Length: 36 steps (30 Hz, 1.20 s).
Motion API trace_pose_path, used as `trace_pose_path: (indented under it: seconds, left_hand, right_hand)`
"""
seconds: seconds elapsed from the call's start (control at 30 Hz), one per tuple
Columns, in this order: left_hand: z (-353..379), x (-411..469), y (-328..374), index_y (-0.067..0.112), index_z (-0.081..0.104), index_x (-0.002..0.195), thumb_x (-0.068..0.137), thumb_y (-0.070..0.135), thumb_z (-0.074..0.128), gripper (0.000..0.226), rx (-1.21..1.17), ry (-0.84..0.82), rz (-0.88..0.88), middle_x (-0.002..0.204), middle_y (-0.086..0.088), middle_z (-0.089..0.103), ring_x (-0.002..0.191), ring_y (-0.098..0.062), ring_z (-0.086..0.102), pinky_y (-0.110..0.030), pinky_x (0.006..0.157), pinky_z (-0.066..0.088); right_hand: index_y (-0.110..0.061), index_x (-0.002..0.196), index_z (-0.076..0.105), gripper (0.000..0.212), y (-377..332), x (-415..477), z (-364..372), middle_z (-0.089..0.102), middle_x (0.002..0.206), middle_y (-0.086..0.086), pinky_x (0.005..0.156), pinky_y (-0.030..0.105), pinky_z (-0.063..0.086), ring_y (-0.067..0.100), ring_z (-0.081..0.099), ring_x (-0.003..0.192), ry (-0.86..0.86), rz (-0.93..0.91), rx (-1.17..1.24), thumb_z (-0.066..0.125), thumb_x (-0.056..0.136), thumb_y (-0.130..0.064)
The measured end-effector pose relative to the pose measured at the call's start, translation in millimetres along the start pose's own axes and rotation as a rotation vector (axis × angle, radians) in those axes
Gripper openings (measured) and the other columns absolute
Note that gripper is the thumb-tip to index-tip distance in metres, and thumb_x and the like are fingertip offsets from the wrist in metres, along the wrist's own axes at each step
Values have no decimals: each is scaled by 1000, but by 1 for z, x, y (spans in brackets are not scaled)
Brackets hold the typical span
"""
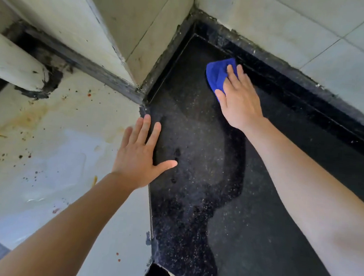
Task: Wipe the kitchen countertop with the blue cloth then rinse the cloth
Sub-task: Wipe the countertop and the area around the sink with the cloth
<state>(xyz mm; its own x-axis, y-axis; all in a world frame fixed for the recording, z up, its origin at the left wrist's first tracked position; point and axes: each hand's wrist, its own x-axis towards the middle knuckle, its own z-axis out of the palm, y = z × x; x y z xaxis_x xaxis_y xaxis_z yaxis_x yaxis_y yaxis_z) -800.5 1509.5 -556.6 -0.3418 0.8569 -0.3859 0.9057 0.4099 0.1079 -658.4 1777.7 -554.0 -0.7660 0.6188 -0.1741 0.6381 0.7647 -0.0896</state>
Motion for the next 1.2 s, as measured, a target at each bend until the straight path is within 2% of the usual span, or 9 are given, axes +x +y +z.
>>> trace_pose_path:
  seconds: [0.13, 0.3, 0.47, 0.53, 0.73, 0.83, 0.93, 1.03, 1.2]
  left_hand:
    - [0, 0, -2, 23, -15, 158, 79, 93, 6, 107, -11, -14, -3, 165, -8, -23, 152, -27, -23, -50, 125, -2]
    - [2, 0, -4, 25, -15, 158, 79, 93, 9, 107, -29, -14, -3, 164, -6, -26, 150, -24, -27, -48, 125, -6]
    - [2, 1, -5, 28, -16, 158, 76, 95, 12, 109, -32, -18, -20, 164, -3, -28, 150, -21, -28, -46, 125, -8]
    - [1, 1, -5, 29, -14, 158, 75, 96, 14, 110, -48, -11, -26, 165, -2, -25, 151, -21, -26, -46, 125, -7]
    - [-1, 2, 0, 29, -11, 158, 73, 96, 16, 112, -68, -2, -32, 166, -3, -20, 153, -24, -19, -45, 123, -9]
    - [-1, 0, 0, 28, -13, 158, 73, 96, 15, 111, -76, -12, -33, 166, -3, -23, 152, -23, -22, -44, 124, -10]
    - [0, 2, 0, 29, -16, 157, 74, 96, 12, 111, -60, -19, -31, 164, -3, -27, 151, -23, -26, -45, 124, -10]
    - [2, 3, 0, 29, -20, 157, 74, 96, 10, 110, -43, -30, -33, 163, -3, -30, 150, -23, -28, -46, 123, -12]
    - [1, 4, -1, 28, -14, 158, 72, 96, 13, 113, -55, -31, -43, 164, -3, -26, 151, -21, -24, -43, 123, -11]
  right_hand:
    - [3, 152, 27, 55, -31, 64, -16, 20, 163, 18, 125, 43, 12, 34, 8, 153, -3, -38, -15, 29, 108, -29]
    - [3, 154, 21, 58, -63, 97, -5, 15, 164, 18, 124, 41, 8, 33, 3, 153, 38, -26, 7, 41, 102, -13]
    - [-1, 155, 22, 54, -35, 86, -12, 13, 166, 13, 125, 40, 11, 30, 5, 154, 4, -109, 67, 30, 108, -28]
    - [-1, 154, 25, 54, -5, 55, -12, 16, 165, 12, 125, 40, 13, 29, 9, 154, -3, -77, 99, 31, 108, -29]
    - [1, 151, 33, 53, 103, -103, 8, 27, 162, 13, 125, 38, 13, 30, 16, 152, 17, 286, 158, 33, 107, -29]
    - [2, 147, 39, 50, 87, -101, 19, 30, 160, 17, 123, 48, 18, 40, 19, 150, 72, 478, 152, 32, 106, -25]
    - [-4, 154, 28, 54, 47, -71, 20, 22, 163, 14, 123, 47, 13, 39, 12, 151, 128, 655, 159, 32, 105, -27]
    - [-7, 155, 26, 56, 2, -30, 13, 21, 164, 13, 123, 46, 14, 38, 12, 151, 132, 524, 156, 33, 104, -28]
    - [-13, 157, 22, 57, -94, 35, 5, 15, 166, 6, 124, 43, 10, 33, 5, 153, 41, -11, 174, 34, 104, -29]
